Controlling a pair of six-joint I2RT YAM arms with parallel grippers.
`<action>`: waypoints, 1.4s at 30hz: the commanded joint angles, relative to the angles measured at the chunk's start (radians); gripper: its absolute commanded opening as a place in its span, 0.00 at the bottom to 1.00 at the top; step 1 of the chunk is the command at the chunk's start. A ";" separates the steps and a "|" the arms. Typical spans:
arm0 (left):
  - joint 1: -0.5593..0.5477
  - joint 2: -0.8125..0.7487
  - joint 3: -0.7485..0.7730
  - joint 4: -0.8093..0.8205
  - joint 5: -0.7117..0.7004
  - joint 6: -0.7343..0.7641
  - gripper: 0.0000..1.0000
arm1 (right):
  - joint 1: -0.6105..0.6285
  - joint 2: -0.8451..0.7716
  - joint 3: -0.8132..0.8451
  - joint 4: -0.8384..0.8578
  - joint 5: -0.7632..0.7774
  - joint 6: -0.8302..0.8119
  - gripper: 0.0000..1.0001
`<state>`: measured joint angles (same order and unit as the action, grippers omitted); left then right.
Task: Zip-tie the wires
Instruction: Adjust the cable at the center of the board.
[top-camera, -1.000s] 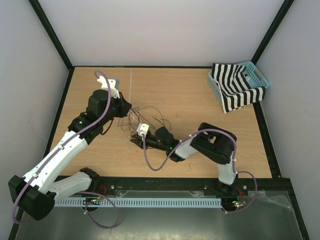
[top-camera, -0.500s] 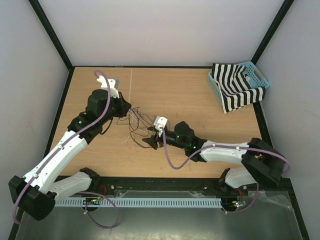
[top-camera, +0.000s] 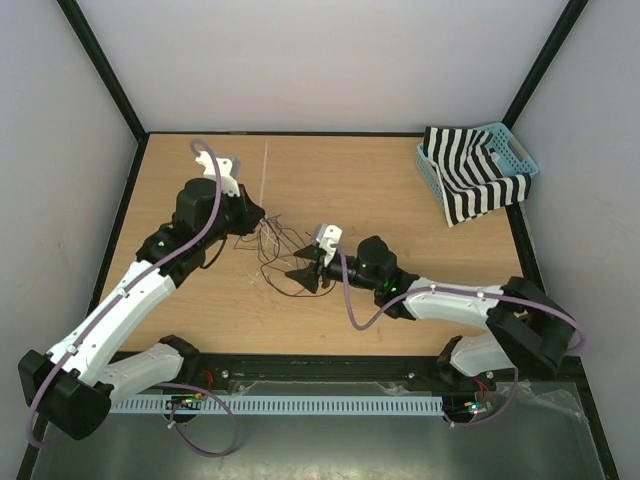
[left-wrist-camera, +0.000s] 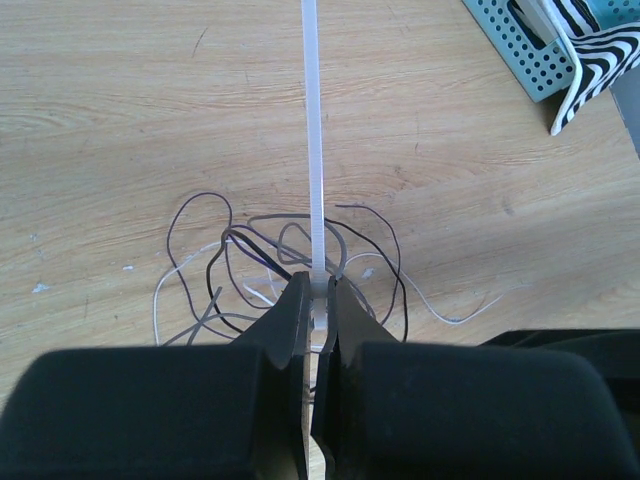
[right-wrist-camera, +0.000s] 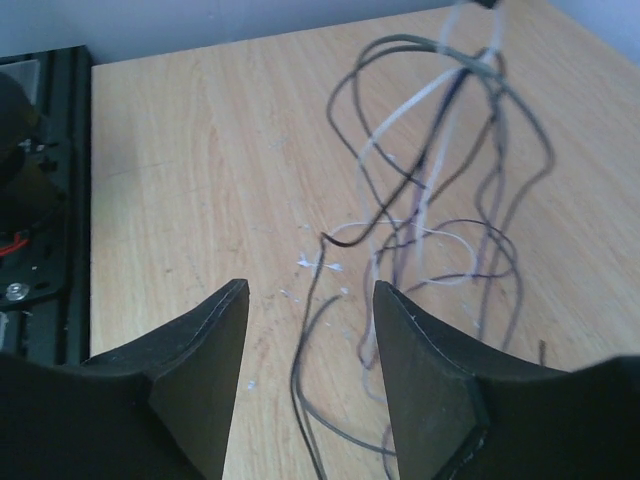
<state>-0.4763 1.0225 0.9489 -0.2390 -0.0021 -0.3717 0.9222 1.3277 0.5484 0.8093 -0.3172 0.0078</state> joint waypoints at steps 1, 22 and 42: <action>0.005 0.003 -0.006 0.032 0.009 -0.019 0.00 | 0.055 0.095 0.068 0.120 -0.051 0.021 0.62; 0.005 0.004 -0.101 0.066 -0.005 -0.089 0.00 | 0.126 0.588 0.237 0.542 0.076 -0.114 0.65; -0.050 0.011 -0.099 0.071 -0.002 -0.098 0.00 | 0.070 0.699 0.381 0.425 0.016 -0.268 0.58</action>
<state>-0.5137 1.0290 0.8497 -0.1993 -0.0051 -0.4587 1.0054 2.0102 0.8845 1.2644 -0.2451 -0.2337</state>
